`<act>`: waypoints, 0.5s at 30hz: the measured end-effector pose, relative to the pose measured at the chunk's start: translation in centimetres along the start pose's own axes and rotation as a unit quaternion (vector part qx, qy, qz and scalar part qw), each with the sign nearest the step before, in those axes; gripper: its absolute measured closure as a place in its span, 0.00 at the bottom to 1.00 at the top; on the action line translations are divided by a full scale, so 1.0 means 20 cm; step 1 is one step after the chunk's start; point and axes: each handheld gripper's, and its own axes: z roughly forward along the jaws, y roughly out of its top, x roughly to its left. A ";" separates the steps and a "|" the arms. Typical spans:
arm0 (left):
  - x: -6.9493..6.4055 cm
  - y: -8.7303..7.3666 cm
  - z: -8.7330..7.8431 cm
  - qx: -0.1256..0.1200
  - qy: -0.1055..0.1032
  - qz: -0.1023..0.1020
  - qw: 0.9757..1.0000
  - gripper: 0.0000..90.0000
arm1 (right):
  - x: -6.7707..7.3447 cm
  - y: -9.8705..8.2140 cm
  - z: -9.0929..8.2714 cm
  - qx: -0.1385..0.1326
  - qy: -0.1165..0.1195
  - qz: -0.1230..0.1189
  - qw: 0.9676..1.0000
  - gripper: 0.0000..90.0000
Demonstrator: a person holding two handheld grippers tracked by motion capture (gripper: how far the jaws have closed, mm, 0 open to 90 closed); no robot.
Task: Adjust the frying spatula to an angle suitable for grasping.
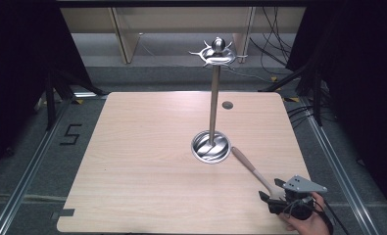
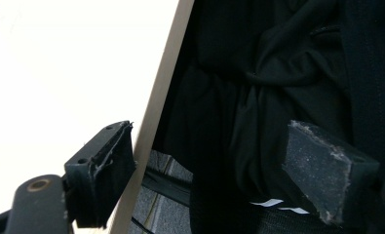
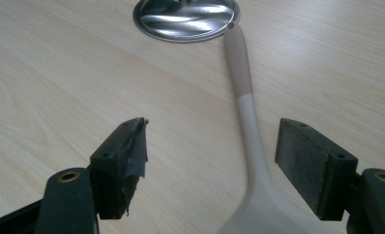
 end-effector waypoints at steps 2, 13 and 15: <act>0.01 0.00 0.00 0.005 -0.010 0.007 1.000 0.20 | 0.00 0.00 0.00 0.000 0.001 0.001 1.000 0.32; 0.00 0.00 0.00 0.009 -0.003 0.009 1.000 0.20 | 0.03 0.04 0.01 0.010 0.001 0.011 1.000 0.32; 0.00 0.00 0.00 0.002 0.005 0.006 1.000 0.20 | 0.03 0.08 0.02 0.012 0.001 0.005 1.000 0.32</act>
